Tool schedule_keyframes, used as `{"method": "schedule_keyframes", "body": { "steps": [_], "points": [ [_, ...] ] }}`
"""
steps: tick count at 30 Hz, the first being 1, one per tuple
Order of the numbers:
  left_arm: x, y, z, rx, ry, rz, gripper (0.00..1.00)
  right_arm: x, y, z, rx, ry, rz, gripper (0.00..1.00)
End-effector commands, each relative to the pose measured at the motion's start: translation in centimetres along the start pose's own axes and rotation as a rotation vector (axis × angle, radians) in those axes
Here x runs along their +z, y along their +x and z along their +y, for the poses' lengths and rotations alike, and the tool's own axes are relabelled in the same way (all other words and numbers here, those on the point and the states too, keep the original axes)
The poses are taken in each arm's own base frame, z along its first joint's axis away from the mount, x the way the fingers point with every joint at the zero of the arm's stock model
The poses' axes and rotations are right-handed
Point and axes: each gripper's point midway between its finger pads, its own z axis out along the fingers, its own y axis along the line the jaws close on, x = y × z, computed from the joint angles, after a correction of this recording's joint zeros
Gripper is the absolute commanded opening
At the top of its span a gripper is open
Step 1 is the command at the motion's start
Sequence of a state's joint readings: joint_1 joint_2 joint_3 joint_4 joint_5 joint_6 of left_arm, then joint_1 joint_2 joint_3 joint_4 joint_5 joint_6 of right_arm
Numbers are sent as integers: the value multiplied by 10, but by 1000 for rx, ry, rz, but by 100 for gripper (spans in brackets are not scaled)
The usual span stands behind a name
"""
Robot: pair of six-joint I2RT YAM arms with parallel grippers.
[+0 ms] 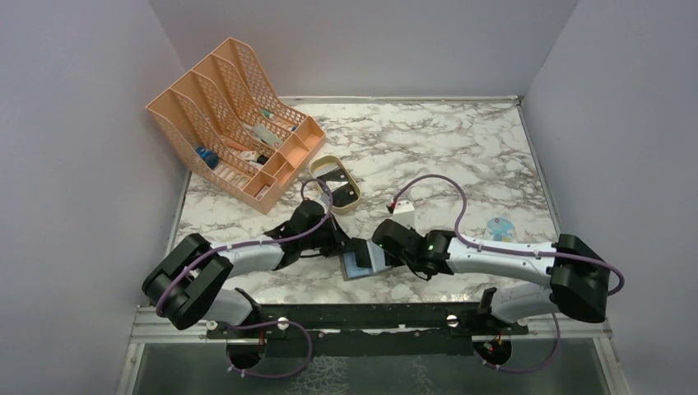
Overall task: Put the credit cards into the card holder
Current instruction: Insert the credit card into the card holder.
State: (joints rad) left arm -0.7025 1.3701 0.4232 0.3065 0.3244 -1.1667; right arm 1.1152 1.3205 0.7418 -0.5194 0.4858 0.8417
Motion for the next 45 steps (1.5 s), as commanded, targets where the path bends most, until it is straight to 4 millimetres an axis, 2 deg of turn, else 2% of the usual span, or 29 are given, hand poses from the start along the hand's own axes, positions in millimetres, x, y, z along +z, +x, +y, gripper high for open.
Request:
{"method": "schedule_keyframes", "body": {
  "steps": [1,7,13,18,28,31,39,45],
  "points": [
    [2,-4,3,35,-3,-37,0,10,-8,-6,-27,54,-31,35],
    [4,0,2,42,14,-14,0,19,8,-16,-19,96,4,30],
    [-3,2,-10,52,53,-24,0,21,27,-21,22,77,40,28],
    [-5,3,-23,52,91,-21,0,20,30,-24,42,65,29,28],
    [-1,10,-44,48,164,8,0,19,32,-15,52,22,50,27],
    [2,10,-40,57,147,-1,0,19,32,-15,53,19,49,27],
    [16,16,-10,60,64,22,0,18,32,-17,54,23,46,27],
    [19,18,-5,78,53,39,0,18,35,-24,49,47,46,27]
  ]
}}
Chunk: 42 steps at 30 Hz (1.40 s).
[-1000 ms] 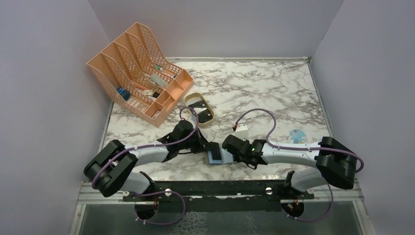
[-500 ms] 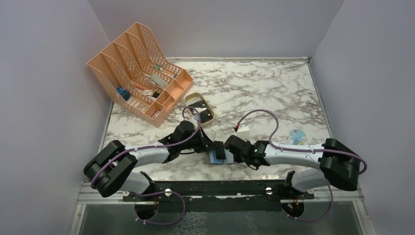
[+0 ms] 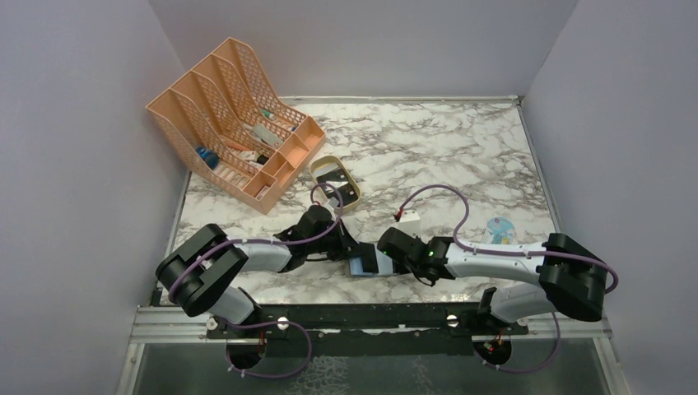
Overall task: Put the credit cards into the card holder
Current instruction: Insert the credit card into the card holder.
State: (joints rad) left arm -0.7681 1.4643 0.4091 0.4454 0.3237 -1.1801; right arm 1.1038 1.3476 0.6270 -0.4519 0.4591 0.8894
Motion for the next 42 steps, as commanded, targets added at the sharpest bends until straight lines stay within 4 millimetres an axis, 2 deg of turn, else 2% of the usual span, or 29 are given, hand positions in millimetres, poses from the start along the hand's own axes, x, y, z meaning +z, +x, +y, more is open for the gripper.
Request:
{"method": "schedule_keyframes", "body": {
  "steps": [1,12,18,24,32,42],
  "points": [
    [3,0,-1,42,12,3,0,0,-1,-4,26,8,-17,27],
    [8,6,4,110,12,47,0,-1,-3,-5,25,9,-20,27],
    [8,11,14,129,-5,81,0,-2,-3,-5,24,10,-23,27],
    [7,10,17,156,-23,86,0,-1,-2,-6,22,14,-18,26],
    [3,-3,21,237,-106,73,0,-2,-4,-5,22,10,-23,26],
    [4,2,29,231,-122,97,0,-1,-2,-4,21,9,-17,26]
  ]
}}
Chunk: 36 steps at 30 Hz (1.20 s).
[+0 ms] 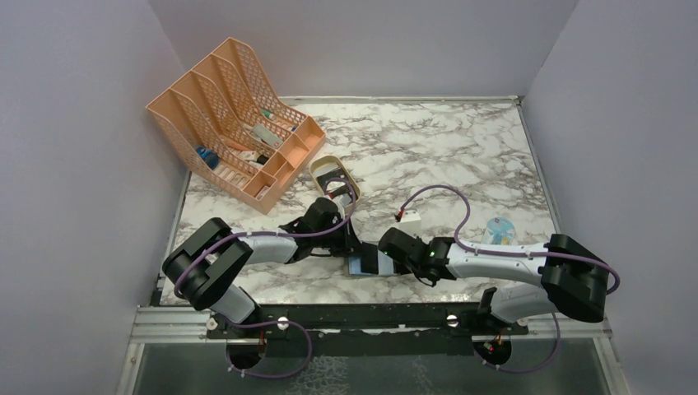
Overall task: Put the credit cards into the card holder
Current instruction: Insert the credit card into the card holder.
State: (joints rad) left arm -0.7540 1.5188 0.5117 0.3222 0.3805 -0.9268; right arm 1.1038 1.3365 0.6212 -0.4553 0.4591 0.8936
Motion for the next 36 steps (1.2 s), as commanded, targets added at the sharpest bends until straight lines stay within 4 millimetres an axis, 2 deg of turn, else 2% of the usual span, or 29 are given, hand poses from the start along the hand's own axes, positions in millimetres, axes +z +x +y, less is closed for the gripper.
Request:
{"method": "schedule_keyframes", "body": {
  "steps": [1,26,36],
  "points": [
    [-2,9,23,8,-85,29,0,1,-2,-3,16,10,-15,26],
    [-6,15,37,-60,-130,1,0,2,-3,1,23,-4,-16,26],
    [-1,15,27,-28,-79,26,0,3,-2,4,22,-13,-10,26]
  ]
}}
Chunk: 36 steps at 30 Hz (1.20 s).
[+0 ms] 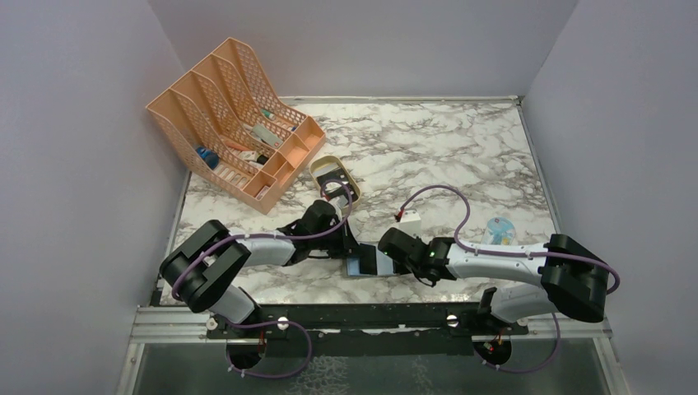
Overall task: Put the credit cards into the card holder
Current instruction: Insert the credit card into the card holder.
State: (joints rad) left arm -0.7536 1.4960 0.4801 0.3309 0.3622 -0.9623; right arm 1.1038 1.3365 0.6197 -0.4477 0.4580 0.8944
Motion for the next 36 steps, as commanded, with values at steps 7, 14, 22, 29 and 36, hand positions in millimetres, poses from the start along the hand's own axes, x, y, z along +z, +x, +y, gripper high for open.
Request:
{"method": "schedule_keyframes", "body": {
  "steps": [7,14,22,29,36],
  "points": [
    [6,10,18,25,-42,51,0,6,4,6,19,-23,11,26],
    [9,8,19,8,-55,41,0,6,2,8,22,-27,9,26],
    [11,4,26,-13,-80,5,0,8,14,9,59,-55,35,26],
    [9,1,34,-11,-109,-28,0,9,19,9,68,-64,47,26],
    [10,3,42,57,-126,-16,0,9,23,7,75,-68,52,26]
  ]
}}
